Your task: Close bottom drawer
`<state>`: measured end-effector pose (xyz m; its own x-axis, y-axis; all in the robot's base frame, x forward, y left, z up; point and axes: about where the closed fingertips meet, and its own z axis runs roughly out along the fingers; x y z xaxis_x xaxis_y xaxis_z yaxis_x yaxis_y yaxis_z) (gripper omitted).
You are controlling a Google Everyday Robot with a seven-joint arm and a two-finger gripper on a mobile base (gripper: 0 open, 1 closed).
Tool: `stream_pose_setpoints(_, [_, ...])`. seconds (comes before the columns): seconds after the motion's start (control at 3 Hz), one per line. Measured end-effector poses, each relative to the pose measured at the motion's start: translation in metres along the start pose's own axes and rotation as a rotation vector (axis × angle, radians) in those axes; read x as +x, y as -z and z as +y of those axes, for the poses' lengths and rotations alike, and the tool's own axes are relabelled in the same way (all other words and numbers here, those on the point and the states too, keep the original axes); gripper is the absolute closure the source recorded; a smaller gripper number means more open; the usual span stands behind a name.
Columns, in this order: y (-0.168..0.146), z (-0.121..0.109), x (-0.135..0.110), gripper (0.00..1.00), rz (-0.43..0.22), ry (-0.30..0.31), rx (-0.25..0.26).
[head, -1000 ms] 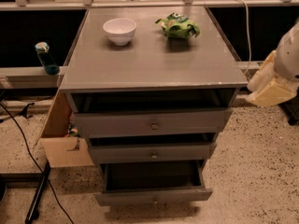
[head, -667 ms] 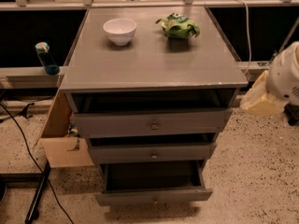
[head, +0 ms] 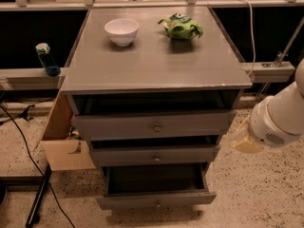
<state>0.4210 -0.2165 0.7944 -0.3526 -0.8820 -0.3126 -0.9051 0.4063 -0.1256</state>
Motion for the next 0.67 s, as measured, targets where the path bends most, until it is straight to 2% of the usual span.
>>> stream_pose_setpoints(0.33, [0.002, -0.001, -0.001, 1.00, -0.002, 0.001, 0.003])
stream_pose_setpoints(0.67, [-0.018, 0.003, 0.009, 1.00, -0.010, -0.016, 0.002])
